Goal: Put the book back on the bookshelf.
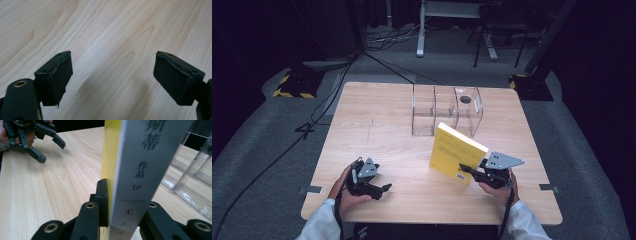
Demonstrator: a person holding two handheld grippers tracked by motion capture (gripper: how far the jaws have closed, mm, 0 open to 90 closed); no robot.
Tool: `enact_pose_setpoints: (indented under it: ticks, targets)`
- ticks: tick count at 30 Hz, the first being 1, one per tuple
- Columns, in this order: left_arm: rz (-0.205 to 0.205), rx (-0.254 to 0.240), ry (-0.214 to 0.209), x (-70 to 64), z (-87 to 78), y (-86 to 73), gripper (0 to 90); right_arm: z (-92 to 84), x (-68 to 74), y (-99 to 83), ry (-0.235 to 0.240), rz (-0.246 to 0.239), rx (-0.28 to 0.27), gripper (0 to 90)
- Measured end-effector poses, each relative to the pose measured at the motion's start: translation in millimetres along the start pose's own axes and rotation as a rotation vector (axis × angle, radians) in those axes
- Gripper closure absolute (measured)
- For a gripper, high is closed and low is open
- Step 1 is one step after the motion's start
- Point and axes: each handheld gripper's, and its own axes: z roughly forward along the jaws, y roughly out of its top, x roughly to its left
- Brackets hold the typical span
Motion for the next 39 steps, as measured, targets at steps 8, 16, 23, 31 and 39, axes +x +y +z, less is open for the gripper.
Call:
enact_pose_setpoints:
  ticks: [8,16,23,31,39]
  targets:
    - [-0.018,0.01,0.005,1.9,-1.4,-5.0,16.4,-10.1,-3.6,-4.8,-0.053,0.0,-0.002,76.3]
    - [-0.03,0.046,0.014,4.2,2.7,-8.8,16.7,-22.5,-8.2,-11.2,-0.105,0.013,-0.005,76.4]
    - [-0.043,0.054,0.024,5.5,2.6,-10.3,16.1,-31.8,-13.8,-15.3,-0.152,0.035,-0.002,76.4]
    - [-0.097,0.033,0.025,4.6,5.4,-12.5,14.4,-40.1,-18.3,-17.7,-0.209,0.052,-0.003,76.5]
    - [-0.101,0.036,0.033,4.2,5.6,-11.8,14.3,-45.9,-21.9,-18.6,-0.27,0.063,0.0,76.5]
